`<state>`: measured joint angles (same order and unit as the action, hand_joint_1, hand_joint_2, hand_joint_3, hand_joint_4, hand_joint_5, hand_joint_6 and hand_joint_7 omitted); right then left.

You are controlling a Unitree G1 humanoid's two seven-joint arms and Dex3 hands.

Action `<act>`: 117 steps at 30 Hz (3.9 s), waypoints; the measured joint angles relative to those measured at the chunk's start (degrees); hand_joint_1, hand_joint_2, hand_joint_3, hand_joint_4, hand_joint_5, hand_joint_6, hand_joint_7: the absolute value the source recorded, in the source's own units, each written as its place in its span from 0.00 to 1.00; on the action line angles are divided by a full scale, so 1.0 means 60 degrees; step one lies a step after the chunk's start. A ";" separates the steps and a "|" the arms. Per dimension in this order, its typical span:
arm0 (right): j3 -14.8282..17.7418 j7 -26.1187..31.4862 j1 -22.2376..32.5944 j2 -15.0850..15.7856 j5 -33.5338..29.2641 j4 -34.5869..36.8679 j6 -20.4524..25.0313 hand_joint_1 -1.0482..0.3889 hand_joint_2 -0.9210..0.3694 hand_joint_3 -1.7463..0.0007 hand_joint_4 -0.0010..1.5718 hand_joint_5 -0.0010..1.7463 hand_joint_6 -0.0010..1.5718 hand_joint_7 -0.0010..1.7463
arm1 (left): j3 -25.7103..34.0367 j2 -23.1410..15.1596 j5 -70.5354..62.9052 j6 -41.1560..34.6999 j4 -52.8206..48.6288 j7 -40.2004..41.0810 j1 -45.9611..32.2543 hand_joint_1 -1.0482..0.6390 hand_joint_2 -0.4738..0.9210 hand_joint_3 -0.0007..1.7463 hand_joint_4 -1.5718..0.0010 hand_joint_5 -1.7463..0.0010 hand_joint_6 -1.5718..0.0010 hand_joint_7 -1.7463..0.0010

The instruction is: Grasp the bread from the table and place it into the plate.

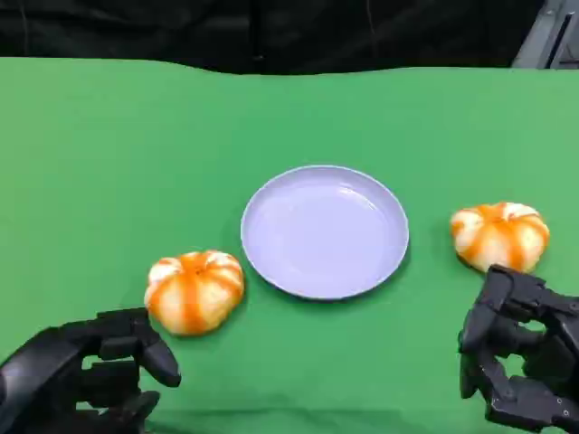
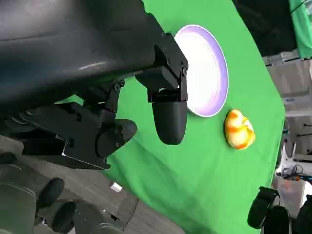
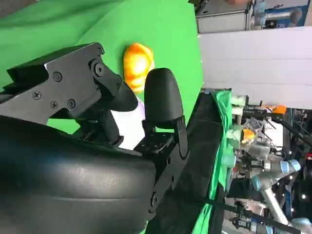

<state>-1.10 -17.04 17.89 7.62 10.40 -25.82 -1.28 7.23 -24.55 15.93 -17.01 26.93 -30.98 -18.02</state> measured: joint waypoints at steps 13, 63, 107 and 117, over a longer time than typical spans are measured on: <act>-0.0007 0.0013 0.0000 0.0000 -0.0116 -0.0029 0.0049 0.73 0.18 0.40 0.49 1.00 0.41 0.88 | 0.0001 0.0000 -0.0002 0.0001 0.0000 -0.0016 0.0000 0.71 0.97 0.42 0.56 0.00 0.62 0.26; -0.0378 0.0307 -0.0033 -0.0085 -0.0354 -0.0203 0.0215 0.72 0.18 0.40 0.48 1.00 0.42 0.89 | -0.2013 -0.0341 -1.0443 0.4693 -0.2798 0.5108 0.2633 0.05 1.00 0.19 1.00 1.00 0.81 1.00; -0.0374 0.0330 0.0043 -0.0036 -0.0348 -0.0322 0.0257 0.70 0.18 0.42 0.48 1.00 0.42 0.87 | -0.4758 0.0450 -1.2130 0.3074 -0.6679 0.5445 0.5353 0.03 1.00 0.29 1.00 1.00 0.88 1.00; -0.0372 0.0285 0.0041 -0.0037 -0.0306 -0.0322 0.0255 0.70 0.17 0.42 0.48 1.00 0.43 0.86 | -0.5058 0.0466 -1.2083 0.2872 -0.6939 0.5520 0.5614 0.03 1.00 0.30 1.00 1.00 0.88 1.00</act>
<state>-3.34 -15.33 18.13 7.39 8.56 -27.75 0.25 -23.12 -21.75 -56.57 0.22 -14.70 2.14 15.67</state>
